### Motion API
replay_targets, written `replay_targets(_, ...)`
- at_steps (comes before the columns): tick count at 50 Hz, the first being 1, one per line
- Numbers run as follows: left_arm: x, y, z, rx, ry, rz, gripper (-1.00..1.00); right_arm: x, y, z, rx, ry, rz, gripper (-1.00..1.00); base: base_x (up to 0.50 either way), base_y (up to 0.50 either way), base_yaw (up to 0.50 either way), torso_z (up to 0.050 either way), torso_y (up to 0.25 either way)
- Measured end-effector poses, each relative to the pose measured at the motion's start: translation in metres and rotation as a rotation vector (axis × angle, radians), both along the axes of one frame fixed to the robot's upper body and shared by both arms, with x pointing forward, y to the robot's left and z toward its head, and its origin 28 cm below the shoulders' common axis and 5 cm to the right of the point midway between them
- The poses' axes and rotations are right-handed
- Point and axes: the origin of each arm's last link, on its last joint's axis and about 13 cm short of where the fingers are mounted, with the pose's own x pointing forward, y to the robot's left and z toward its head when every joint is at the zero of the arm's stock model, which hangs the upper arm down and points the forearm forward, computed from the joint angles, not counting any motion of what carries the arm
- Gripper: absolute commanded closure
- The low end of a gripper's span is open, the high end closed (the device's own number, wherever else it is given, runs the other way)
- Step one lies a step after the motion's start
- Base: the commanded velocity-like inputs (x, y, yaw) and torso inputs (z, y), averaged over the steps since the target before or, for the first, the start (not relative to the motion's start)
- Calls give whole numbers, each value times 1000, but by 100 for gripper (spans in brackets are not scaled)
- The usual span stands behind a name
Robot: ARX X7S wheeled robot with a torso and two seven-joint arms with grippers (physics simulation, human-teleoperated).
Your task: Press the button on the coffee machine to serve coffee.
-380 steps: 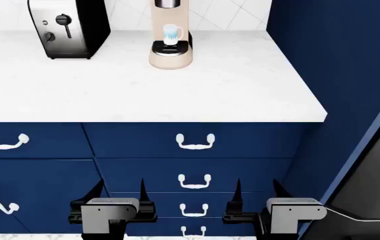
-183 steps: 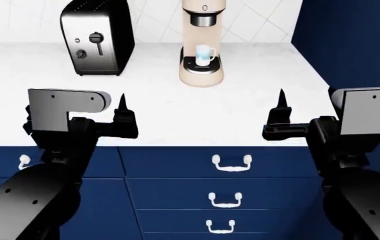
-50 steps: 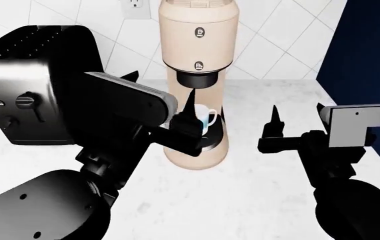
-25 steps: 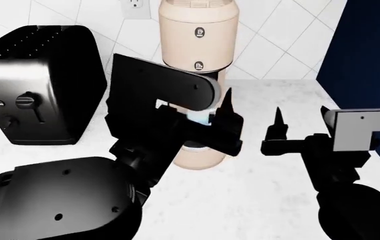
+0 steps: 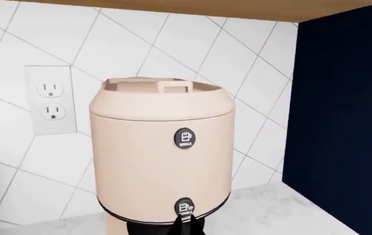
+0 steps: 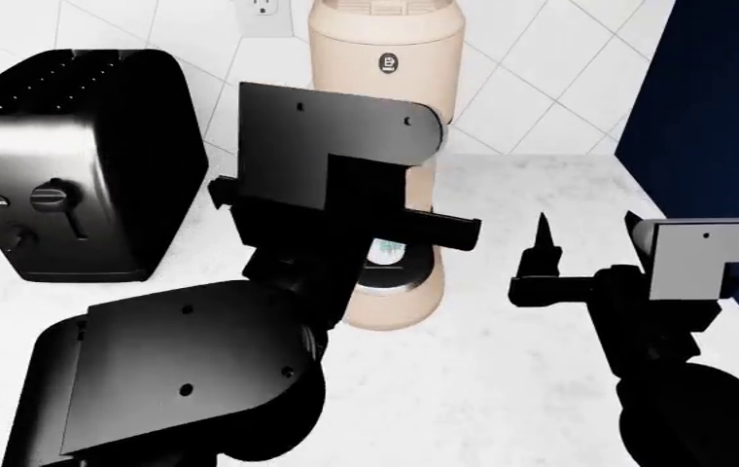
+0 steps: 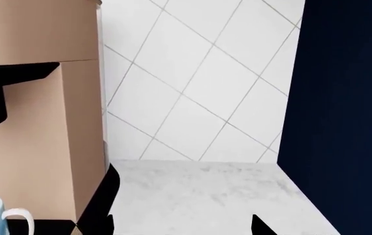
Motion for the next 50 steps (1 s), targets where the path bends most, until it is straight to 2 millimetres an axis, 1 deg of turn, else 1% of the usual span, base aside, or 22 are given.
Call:
replay_targets(9, 5, -6, 0, -18, -2, 40, 100, 0, 0, -2, 3, 4, 0, -100, 0, 0, 0, 0, 0)
replay_targets(23, 6, -14, -4, -4, 14, 9, 100, 0, 0, -6, 12, 11, 0, -100, 0, 0, 0, 0, 0)
replay_targets(50, 14, -18, -8, 10, 23, 35, 100, 0, -1, -10, 20, 19, -4, -100, 0, 0, 0, 0, 0)
